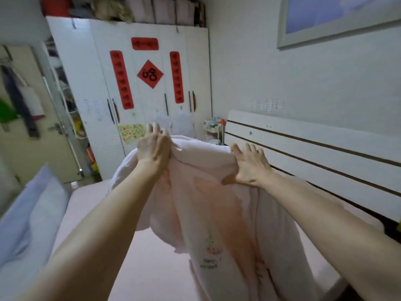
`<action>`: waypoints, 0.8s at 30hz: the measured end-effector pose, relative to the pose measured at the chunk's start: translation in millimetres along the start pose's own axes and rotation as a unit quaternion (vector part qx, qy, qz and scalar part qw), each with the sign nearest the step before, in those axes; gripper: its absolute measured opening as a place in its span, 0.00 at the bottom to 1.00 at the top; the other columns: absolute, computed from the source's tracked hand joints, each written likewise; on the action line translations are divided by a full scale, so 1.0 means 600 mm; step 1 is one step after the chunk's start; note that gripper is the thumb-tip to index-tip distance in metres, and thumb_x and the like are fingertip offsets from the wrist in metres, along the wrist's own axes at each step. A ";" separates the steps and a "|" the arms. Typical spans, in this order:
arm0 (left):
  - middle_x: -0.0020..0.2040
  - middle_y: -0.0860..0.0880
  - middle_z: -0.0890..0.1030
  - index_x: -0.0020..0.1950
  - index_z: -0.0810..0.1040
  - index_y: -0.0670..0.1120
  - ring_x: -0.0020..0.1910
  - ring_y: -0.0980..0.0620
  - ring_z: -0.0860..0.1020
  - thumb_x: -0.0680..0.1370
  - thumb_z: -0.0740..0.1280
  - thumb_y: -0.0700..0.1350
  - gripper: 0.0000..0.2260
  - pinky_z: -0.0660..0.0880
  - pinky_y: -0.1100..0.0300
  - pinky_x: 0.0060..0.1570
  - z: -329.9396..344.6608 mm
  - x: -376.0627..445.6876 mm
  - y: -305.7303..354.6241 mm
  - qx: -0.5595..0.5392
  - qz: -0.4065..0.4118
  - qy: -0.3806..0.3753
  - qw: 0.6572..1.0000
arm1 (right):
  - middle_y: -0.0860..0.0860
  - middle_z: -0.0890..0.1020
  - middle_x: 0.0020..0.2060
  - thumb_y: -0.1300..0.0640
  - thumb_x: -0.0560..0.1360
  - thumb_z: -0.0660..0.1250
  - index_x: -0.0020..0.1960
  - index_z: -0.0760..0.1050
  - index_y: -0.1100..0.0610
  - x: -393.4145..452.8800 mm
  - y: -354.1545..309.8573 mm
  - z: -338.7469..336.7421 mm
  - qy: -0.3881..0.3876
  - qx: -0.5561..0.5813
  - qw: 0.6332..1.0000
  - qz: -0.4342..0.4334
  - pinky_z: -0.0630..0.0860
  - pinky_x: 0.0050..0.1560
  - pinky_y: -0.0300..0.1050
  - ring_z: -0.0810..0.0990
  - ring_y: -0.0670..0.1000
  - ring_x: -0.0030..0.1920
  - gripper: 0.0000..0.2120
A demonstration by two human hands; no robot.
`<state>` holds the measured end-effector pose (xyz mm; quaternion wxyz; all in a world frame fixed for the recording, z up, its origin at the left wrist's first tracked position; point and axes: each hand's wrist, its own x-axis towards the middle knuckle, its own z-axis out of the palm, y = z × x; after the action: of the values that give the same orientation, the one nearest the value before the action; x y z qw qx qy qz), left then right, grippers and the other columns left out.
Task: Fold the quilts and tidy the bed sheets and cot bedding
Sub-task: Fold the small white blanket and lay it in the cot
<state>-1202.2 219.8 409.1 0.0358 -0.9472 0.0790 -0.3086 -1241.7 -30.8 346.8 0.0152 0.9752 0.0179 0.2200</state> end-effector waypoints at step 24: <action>0.63 0.49 0.77 0.68 0.71 0.50 0.60 0.47 0.77 0.63 0.72 0.68 0.39 0.73 0.52 0.62 0.470 0.051 -0.171 0.034 0.124 -0.542 0.831 | 0.59 0.75 0.62 0.50 0.70 0.72 0.67 0.64 0.60 0.233 -0.114 0.438 -0.385 0.090 0.918 0.007 0.72 0.54 0.45 0.75 0.58 0.61 0.31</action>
<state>-998.6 320.8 211.1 0.1428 -0.9430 0.1528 0.2589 -1004.6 37.7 166.8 -0.0684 0.9818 0.0236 -0.1753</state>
